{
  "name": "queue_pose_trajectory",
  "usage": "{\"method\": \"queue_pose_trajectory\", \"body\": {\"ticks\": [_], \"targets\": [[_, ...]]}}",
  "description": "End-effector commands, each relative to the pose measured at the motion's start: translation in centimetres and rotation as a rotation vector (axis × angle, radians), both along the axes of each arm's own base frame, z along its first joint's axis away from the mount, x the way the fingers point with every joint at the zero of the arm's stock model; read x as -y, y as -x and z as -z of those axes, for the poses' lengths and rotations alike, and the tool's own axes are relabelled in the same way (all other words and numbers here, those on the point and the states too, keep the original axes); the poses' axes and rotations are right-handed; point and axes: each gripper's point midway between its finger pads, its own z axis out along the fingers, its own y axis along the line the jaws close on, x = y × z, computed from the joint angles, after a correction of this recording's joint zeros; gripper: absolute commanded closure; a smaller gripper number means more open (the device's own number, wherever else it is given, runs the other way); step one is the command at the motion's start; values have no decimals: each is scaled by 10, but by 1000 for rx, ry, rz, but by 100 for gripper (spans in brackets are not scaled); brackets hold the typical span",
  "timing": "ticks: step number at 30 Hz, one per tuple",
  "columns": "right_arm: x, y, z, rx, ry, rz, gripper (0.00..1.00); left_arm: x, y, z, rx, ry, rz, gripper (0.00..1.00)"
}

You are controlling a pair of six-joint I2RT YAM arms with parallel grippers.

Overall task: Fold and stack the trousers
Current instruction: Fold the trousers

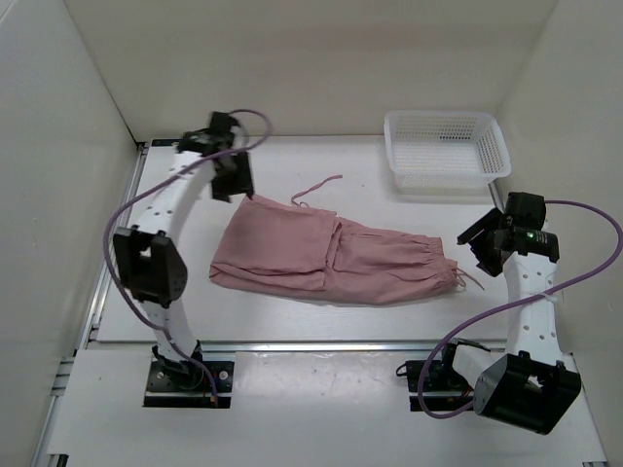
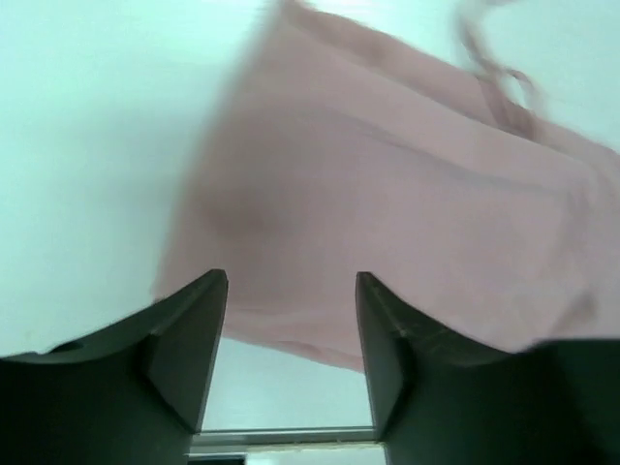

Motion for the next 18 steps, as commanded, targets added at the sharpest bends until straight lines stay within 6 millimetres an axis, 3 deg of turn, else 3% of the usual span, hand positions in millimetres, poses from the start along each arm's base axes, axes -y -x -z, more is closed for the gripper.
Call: {"method": "queue_pose_trajectory", "body": {"ticks": [1, 2, 4, 7, 9, 12, 16, 18], "targets": [[1, -1, -3, 15, 24, -28, 28, -49, -4, -13, 63, 126, -168, 31], [1, -1, -3, 15, 24, -28, 28, -67, -2, 5, 29, 129, -213, 17], [1, -2, -1, 6, 22, -28, 28, -79, 0, 37, -52, 99, -223, 6], [0, -3, 4, -12, 15, -41, 28, -87, 10, 78, -156, 55, -213, 3], [0, -3, 6, -22, 12, -41, 28, -86, 15, 94, -184, 59, -200, 3], [-1, -5, 5, -11, 5, -47, 28, -85, 16, 113, -210, 59, -189, 2], [-1, -8, 4, -13, 5, -47, 28, -102, 10, 127, -217, 5, -246, 4], [-1, -8, 4, -13, 5, -47, 28, -98, 14, 145, -264, 19, -250, 6]]}}
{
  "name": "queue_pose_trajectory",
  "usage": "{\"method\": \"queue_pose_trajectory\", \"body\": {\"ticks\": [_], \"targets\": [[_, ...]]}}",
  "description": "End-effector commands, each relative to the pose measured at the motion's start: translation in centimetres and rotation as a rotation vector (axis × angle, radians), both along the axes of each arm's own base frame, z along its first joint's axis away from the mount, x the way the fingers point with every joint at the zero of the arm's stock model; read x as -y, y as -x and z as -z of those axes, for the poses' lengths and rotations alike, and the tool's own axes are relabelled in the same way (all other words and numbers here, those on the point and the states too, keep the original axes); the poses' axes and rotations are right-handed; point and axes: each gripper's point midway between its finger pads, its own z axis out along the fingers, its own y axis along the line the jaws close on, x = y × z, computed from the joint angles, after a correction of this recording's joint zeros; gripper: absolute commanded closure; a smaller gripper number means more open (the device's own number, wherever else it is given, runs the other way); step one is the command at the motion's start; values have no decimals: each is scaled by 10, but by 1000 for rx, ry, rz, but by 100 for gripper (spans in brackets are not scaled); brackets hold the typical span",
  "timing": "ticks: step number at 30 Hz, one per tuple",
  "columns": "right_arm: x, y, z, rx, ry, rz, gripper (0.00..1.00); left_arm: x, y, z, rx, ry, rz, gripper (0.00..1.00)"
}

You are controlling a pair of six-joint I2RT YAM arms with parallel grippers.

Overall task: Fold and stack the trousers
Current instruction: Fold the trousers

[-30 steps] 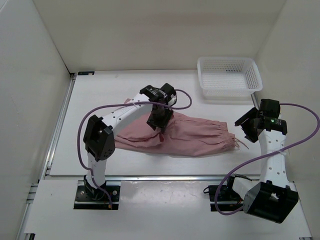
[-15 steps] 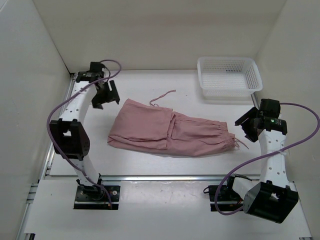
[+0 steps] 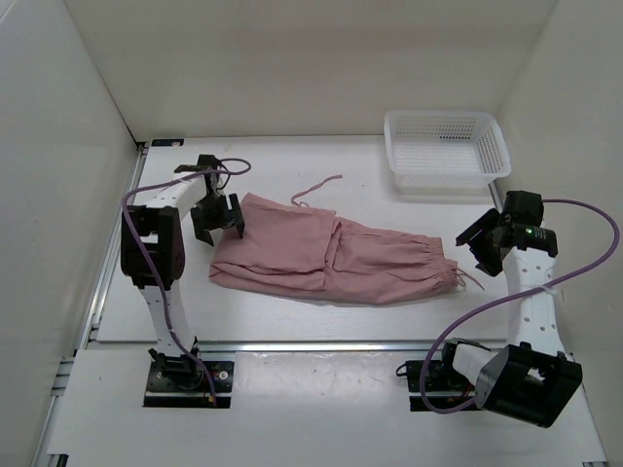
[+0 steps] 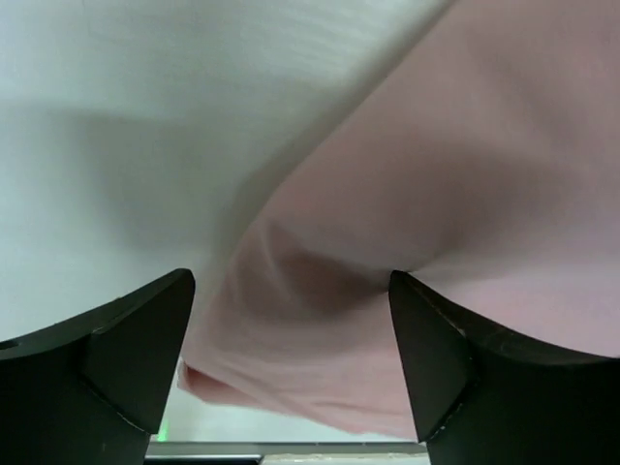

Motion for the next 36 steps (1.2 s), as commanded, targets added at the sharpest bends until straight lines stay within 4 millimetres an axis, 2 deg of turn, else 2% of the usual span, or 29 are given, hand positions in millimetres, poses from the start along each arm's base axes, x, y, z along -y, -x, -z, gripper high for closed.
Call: {"method": "queue_pose_trajectory", "body": {"ticks": [1, 2, 3, 4, 5, 6, 7, 8, 11, 12, 14, 15, 16, 17, 19, 23, 24, 26, 27, 29, 30, 33, 34, 36], "targets": [[-1, -7, -2, 14, 2, -26, 28, 0, -15, 7, 42, 18, -13, 9], [-1, -7, -2, 15, -3, -17, 28, 2, -12, 17, 13, 29, -11, 17], [-1, -7, -2, 15, -3, -17, 28, 4, -11, 21, 2, 38, -10, 25], [-1, -9, -5, 24, -1, -17, 28, 7, -13, 20, 9, 59, -6, 36], [-1, -9, -5, 24, -1, -17, 28, 9, -12, 24, -4, 67, -5, 57], [-1, -9, -5, 24, -1, -17, 28, 5, -12, 24, -4, 67, -14, 89], [0, -10, -9, 33, 1, -17, 28, 6, -14, 19, 9, 69, -23, 90], [0, -10, -9, 33, 1, -17, 28, -5, -17, 13, 29, 52, -59, 90], [0, -10, -9, 33, 1, -17, 28, -39, -28, -38, 158, -20, -159, 90], [0, -10, -9, 33, 1, -17, 28, -47, -28, -65, 214, -32, -177, 90], [0, -10, -9, 33, 1, -17, 28, -60, -35, -102, 302, -52, -207, 90], [0, -10, -9, 32, 6, -24, 28, -61, -35, -125, 352, -58, -211, 90], [0, -11, -6, 23, 4, -24, 28, -61, -31, -136, 354, -58, -211, 90], [0, -11, -6, 23, 4, -24, 28, -62, -35, -157, 400, -58, -204, 90], [0, -11, -6, 23, 4, -24, 28, -55, -30, -175, 409, -65, -187, 90], [0, -11, -6, 23, 4, -24, 28, -34, -30, -216, 499, -55, -155, 90], [0, -11, -4, 23, 4, -24, 28, -17, -28, -220, 507, -23, -144, 90], [-2, -11, -4, 25, -4, -29, 28, 4, -24, -229, 534, 14, -121, 90], [-2, -11, -4, 26, -9, -22, 28, 28, -23, -231, 542, 46, -97, 90], [-2, -11, -4, 26, -9, -21, 28, 52, -18, -231, 540, 68, -69, 90], [-2, -11, -4, 26, -9, -21, 28, 75, -13, -233, 549, 85, -41, 90], [-2, -11, -4, 25, -4, -29, 28, 109, -6, -232, 551, 112, -8, 90], [-2, -11, -4, 25, -4, -29, 28, 130, 0, -230, 545, 127, 16, 90], [-2, -11, -4, 25, -4, -29, 28, 153, 3, -230, 542, 144, 42, 90]]}}
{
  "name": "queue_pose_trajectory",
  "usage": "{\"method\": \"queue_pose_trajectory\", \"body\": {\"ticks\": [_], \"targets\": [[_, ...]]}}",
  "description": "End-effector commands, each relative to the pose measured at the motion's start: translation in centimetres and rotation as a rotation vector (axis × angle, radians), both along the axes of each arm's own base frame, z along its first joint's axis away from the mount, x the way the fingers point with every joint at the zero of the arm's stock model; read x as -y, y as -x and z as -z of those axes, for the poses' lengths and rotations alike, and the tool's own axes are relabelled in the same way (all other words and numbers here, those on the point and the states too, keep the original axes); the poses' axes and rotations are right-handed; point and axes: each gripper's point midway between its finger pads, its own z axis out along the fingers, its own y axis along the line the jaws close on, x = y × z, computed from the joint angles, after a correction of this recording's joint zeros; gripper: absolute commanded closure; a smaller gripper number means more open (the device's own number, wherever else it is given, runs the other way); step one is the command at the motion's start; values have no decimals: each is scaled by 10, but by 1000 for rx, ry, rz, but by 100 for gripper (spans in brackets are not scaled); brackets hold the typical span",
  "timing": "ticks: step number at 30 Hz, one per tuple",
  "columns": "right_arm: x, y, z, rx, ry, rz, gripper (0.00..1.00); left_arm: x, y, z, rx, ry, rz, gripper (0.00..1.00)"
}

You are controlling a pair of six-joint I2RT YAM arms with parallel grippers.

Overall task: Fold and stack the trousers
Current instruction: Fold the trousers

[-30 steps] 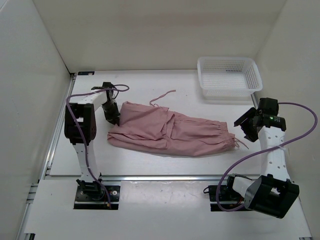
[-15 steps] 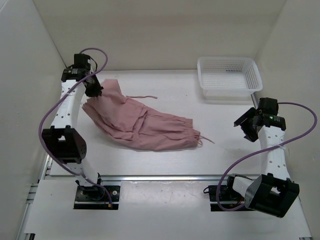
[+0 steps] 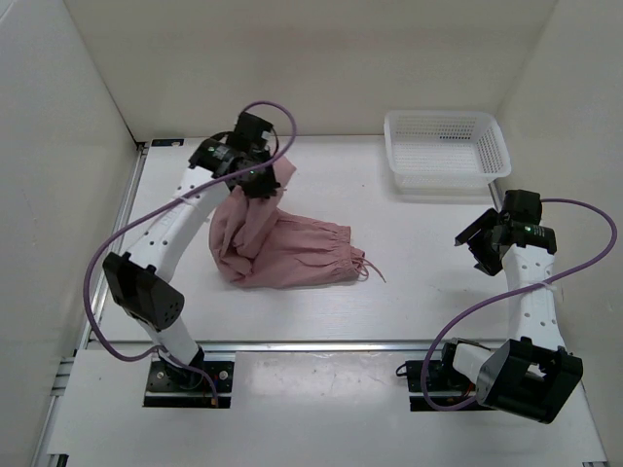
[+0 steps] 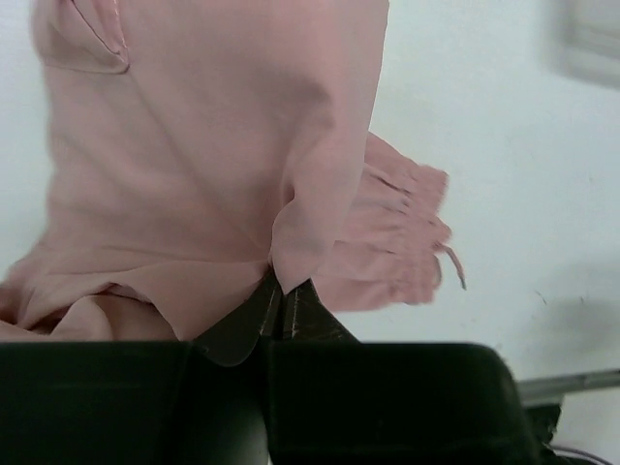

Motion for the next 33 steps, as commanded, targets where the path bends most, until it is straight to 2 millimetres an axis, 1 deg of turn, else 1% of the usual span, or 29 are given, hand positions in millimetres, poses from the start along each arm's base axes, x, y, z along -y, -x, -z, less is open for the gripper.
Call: {"method": "queue_pose_trajectory", "body": {"ticks": [1, 3, 5, 6, 7, 9, 10, 11, 12, 13, 14, 15, 16, 17, 19, 20, 21, 22, 23, 24, 25, 26, 27, 28, 29, 30, 31, 32, 33], "targets": [[-1, -8, -9, 40, 6, -26, 28, 45, 10, -22, 46, 66, 7, 90], [-1, -6, -8, 40, 6, -26, 28, 65, 15, -22, 46, 78, 27, 90], [-1, -6, -8, 40, 6, -26, 28, 91, 25, -31, 65, 102, 47, 90], [-1, -6, -8, 40, 6, -26, 28, 102, 28, -28, 62, 100, 55, 90], [-2, -6, -10, 49, 9, -26, 28, 117, 36, -32, 74, 112, 61, 90], [-2, -4, -6, 37, 11, -33, 28, 138, 40, -20, 50, 118, 77, 90], [-2, -3, -8, 46, 13, -33, 28, 163, 52, -24, 46, 162, 145, 90], [-2, -3, -8, 46, 13, -33, 28, 181, 58, -24, 36, 197, 192, 81], [-2, -3, -8, 46, 13, -33, 28, 204, 62, -3, -13, 193, 264, 64], [-2, -3, -8, 46, 13, -33, 28, 231, 79, -9, -53, 254, 382, 38], [-2, -3, -8, 46, 13, -33, 28, 233, 84, 2, -101, 231, 416, 31], [-2, -3, -8, 46, 13, -33, 28, 240, 86, 24, -151, 180, 430, 24], [-3, -1, -9, 46, 13, -33, 28, 236, 84, 22, -150, 153, 413, 13], [-3, -1, -9, 46, 13, -33, 28, 230, 75, 9, -92, 125, 395, 0], [-3, 0, -12, 57, 16, -33, 28, 212, 65, -13, -40, 129, 363, 0], [-3, 0, -12, 57, 16, -33, 28, 200, 55, -10, -31, 118, 349, 1], [-3, 1, -8, 48, 13, -33, 28, 195, 53, -16, -21, 147, 347, 5], [-5, 1, -9, 49, 9, -49, 28, 188, 51, -40, 35, 194, 355, 9], [-8, 1, -9, 54, -7, -59, 28, 175, 47, -29, 16, 182, 340, 15], [-10, 0, -9, 56, -16, -65, 28, 169, 47, -33, 25, 188, 332, 32], [-12, 1, -9, 57, -13, -92, 28, 161, 52, -40, 46, 182, 334, 41], [-14, 1, -10, 60, -19, -109, 28, 150, 52, -25, 24, 141, 329, 51], [-16, -2, -11, 75, -27, -133, 30, 141, 51, -19, 19, 118, 307, 61], [-26, -5, -15, 101, -65, -179, 39, 131, 57, -18, 16, 95, 303, 74], [-37, -5, -16, 109, -81, -240, 45, 122, 57, -9, 0, 73, 284, 81], [-46, -7, -19, 127, -103, -275, 56, 106, 61, 18, -57, 23, 260, 87], [-66, -8, -21, 142, -119, -363, 90, 94, 65, 22, -63, 6, 240, 90], [-79, -8, -21, 144, -133, -413, 100, 84, 70, 33, -89, -12, 230, 90], [-93, -9, -21, 131, -147, -455, 100, 66, 75, 60, -142, -57, 201, 90]]}}
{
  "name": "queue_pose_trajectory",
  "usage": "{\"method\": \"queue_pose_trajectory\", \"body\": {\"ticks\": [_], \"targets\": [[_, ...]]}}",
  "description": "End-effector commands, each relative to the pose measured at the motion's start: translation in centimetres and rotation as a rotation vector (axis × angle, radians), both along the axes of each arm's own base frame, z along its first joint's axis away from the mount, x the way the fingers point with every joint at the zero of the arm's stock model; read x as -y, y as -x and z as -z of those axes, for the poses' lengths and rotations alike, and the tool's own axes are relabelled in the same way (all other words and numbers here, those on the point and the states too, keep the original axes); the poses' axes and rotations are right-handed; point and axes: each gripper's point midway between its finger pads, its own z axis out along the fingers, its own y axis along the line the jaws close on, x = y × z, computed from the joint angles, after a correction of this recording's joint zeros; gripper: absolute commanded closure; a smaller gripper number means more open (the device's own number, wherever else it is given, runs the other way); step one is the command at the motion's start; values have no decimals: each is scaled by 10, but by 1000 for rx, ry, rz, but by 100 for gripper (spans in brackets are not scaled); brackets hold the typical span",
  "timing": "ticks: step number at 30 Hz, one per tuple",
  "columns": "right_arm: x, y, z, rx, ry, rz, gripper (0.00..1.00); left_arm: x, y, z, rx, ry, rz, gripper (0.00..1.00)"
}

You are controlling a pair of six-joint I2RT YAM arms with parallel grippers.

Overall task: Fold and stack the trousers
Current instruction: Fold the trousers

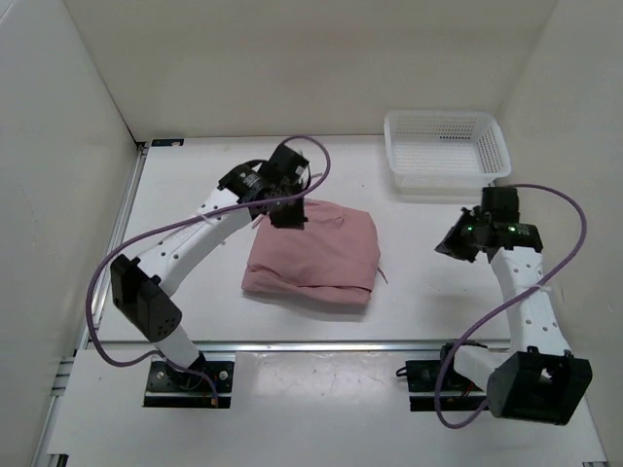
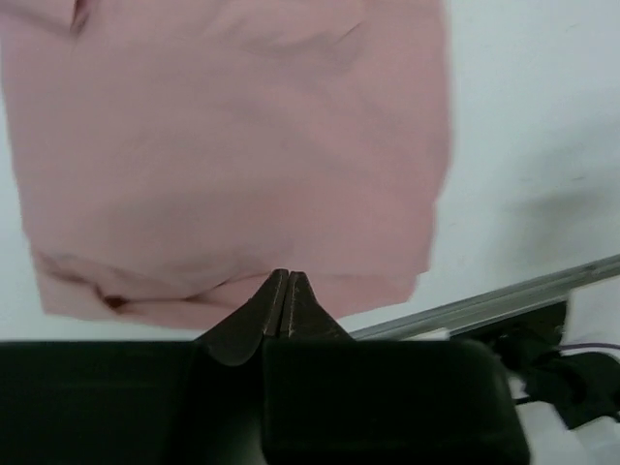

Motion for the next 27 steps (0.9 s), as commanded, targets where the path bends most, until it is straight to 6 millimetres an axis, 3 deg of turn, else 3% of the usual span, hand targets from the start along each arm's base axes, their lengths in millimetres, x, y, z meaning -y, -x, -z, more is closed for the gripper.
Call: {"method": "queue_pose_trajectory", "body": {"ticks": [1, 2, 3, 4, 5, 7, 8, 10, 13, 15, 16, 18, 19, 23, 24, 26, 27], "targets": [[-56, -6, -10, 60, -57, -250, 100, -42, 14, 52, -82, -123, -44, 90], [-85, -3, -10, 55, -52, -344, 100, -52, 19, 56, -83, -122, -59, 90], [-99, -5, -2, 24, -49, -365, 100, -59, 23, 69, -113, -120, -67, 90], [-112, -4, 3, 15, -41, -401, 100, -81, 31, 98, -185, -144, -103, 90], [-132, -5, 12, -2, -16, -459, 100, -83, 29, 107, -193, -116, -111, 90], [-155, -4, 24, -31, -9, -513, 100, -92, 38, 131, -249, -104, -137, 90], [-163, -9, 40, -63, -3, -530, 100, -92, 39, 139, -262, -113, -137, 90], [-175, -15, 56, -90, 18, -547, 100, -90, 36, 150, -266, -134, -148, 90], [-181, -25, 106, -214, 106, -559, 100, -91, 34, 184, -324, -183, -168, 90], [-176, -31, 125, -256, 155, -540, 100, -93, 40, 211, -392, -228, -156, 90], [-173, -28, 130, -295, 173, -536, 100, -93, 42, 215, -409, -229, -153, 90], [-171, -33, 127, -296, 214, -538, 100, -87, 41, 205, -393, -198, -115, 90], [-174, -35, 111, -252, 221, -541, 100, -84, 39, 194, -375, -176, -110, 90], [-176, -48, 58, -139, 258, -522, 100, -81, 20, 124, -242, -97, -81, 90], [-179, -57, 39, -91, 259, -521, 99, -83, 8, 98, -197, -85, -92, 90], [-179, -61, 19, -64, 259, -513, 95, -86, -3, 74, -148, -89, -84, 89], [-179, -66, 10, -45, 267, -503, 93, -86, -16, 47, -89, -69, -93, 88]]}}
